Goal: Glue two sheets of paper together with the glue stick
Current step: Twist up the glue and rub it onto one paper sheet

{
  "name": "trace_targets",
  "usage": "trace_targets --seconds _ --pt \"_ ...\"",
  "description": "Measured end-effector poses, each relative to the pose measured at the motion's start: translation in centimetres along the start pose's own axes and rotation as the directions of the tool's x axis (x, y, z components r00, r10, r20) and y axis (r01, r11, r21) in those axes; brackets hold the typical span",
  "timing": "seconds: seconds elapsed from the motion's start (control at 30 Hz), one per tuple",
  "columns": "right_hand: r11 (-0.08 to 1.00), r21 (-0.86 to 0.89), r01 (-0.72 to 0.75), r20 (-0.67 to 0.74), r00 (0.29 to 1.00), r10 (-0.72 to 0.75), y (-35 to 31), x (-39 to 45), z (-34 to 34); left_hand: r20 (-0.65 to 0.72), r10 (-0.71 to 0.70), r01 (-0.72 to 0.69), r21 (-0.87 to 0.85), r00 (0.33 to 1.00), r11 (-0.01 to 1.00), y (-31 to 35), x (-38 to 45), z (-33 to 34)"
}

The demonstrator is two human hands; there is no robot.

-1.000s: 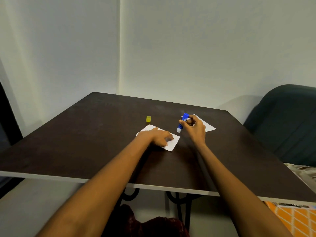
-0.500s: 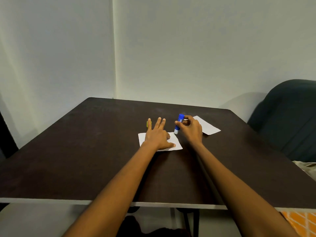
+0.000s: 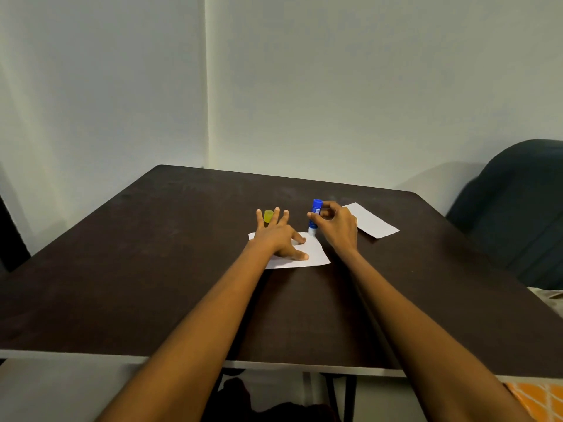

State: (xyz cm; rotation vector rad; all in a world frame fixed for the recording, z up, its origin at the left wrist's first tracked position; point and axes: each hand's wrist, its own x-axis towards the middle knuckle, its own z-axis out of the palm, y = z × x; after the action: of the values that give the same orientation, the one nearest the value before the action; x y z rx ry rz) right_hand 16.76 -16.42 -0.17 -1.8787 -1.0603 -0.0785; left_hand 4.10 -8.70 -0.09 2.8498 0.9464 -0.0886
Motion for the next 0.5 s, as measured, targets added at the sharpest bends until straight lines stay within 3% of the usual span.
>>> trace_targets --seconds 0.5 --pt "0.999 0.050 0.022 -0.025 0.999 -0.020 0.7 -3.0 -1.8 -0.123 -0.107 0.123 0.123 0.987 0.985 1.8 -1.4 0.6"
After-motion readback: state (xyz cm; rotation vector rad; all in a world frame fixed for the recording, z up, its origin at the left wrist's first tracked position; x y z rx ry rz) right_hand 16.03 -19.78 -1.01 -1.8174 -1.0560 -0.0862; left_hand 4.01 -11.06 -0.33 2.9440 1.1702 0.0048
